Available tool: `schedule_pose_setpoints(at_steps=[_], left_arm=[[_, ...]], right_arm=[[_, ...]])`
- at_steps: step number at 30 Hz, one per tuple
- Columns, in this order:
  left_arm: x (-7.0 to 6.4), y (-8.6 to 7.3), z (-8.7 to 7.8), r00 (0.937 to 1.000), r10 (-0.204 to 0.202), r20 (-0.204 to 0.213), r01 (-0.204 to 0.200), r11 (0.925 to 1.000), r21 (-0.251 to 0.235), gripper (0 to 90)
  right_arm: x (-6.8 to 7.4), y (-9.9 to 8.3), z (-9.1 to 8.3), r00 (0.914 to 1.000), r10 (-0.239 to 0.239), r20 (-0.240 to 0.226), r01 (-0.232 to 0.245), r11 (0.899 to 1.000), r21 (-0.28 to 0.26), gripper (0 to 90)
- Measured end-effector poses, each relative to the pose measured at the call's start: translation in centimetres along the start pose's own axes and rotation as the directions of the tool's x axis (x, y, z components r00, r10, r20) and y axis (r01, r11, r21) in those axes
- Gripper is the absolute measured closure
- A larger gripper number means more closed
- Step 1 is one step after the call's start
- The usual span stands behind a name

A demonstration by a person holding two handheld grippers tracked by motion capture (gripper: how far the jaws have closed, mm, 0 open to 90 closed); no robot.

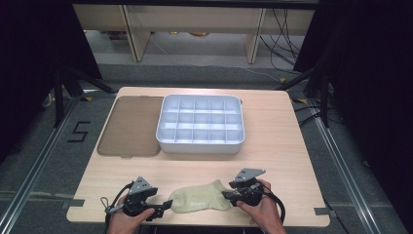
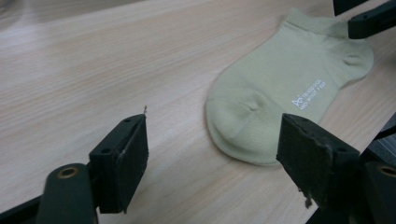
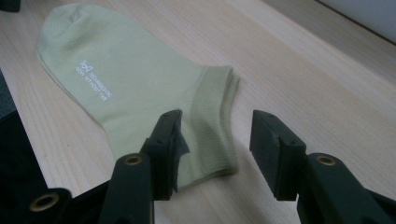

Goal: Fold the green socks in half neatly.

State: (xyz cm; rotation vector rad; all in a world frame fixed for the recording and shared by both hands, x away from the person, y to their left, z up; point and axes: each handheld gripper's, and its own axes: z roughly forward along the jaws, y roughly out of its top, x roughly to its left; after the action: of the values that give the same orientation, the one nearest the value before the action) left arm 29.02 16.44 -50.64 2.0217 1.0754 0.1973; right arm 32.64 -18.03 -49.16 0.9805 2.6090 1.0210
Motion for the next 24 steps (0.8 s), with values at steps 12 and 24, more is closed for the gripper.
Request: schedule_pose_setpoints(at_steps=[12,24], left_arm=[[-0.8,0.4,1.4,0.9979,0.065,0.002,-0.065,0.997,0.043,43.3],[-0.9,0.4,1.8,0.9956,0.093,0.012,-0.093,0.9938,0.06,70.0]], right_arm=[[0.1,0.0,0.2,0.9998,-0.016,-0.007,0.016,1.0,-0.017,53.9],[0.3,0.1,0.0,1.0,-0.004,0.002,0.004,1.0,-0.024,54.1]])
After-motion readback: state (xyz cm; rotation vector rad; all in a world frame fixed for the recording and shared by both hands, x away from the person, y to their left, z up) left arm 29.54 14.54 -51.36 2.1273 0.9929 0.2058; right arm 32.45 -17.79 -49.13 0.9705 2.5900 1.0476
